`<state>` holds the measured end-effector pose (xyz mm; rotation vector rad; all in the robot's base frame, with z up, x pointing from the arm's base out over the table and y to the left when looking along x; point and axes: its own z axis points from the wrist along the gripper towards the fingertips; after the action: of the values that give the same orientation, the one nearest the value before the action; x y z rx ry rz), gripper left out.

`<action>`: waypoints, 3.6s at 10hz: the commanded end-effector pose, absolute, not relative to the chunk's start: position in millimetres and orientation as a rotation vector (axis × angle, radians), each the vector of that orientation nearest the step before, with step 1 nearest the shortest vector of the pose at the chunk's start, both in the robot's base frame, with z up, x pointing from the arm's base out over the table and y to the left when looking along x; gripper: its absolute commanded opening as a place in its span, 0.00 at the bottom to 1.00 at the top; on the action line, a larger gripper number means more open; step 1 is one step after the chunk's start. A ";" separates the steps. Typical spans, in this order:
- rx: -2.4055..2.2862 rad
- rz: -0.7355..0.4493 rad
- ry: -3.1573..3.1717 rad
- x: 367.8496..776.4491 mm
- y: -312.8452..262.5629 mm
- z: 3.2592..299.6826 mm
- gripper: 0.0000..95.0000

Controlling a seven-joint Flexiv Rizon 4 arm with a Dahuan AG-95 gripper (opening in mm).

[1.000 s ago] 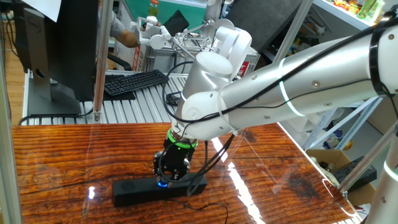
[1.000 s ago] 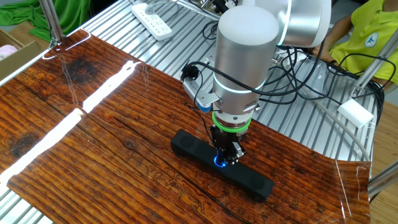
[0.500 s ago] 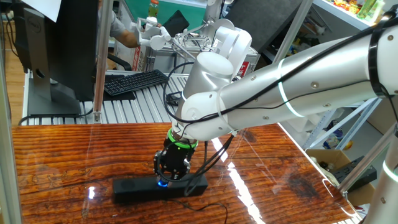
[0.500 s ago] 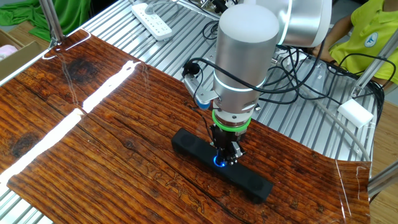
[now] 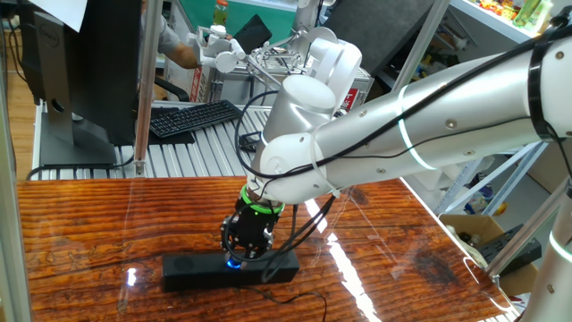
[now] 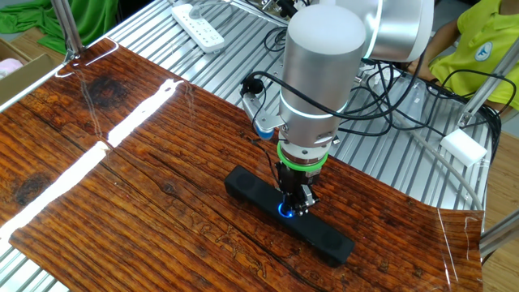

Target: Turn the knob to increase the volume of the speaker

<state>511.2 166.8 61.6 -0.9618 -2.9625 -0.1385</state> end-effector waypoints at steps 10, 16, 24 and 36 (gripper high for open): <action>-1.159 -0.139 -2.894 512.3 166.1 46.1 0.00; -1.157 -0.080 -2.915 512.9 165.8 43.3 0.00; -1.194 0.004 -2.877 512.9 165.8 43.3 0.00; -1.528 0.021 -2.693 513.2 165.9 43.4 0.00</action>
<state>515.3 167.0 60.0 -1.5259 -2.6950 0.0163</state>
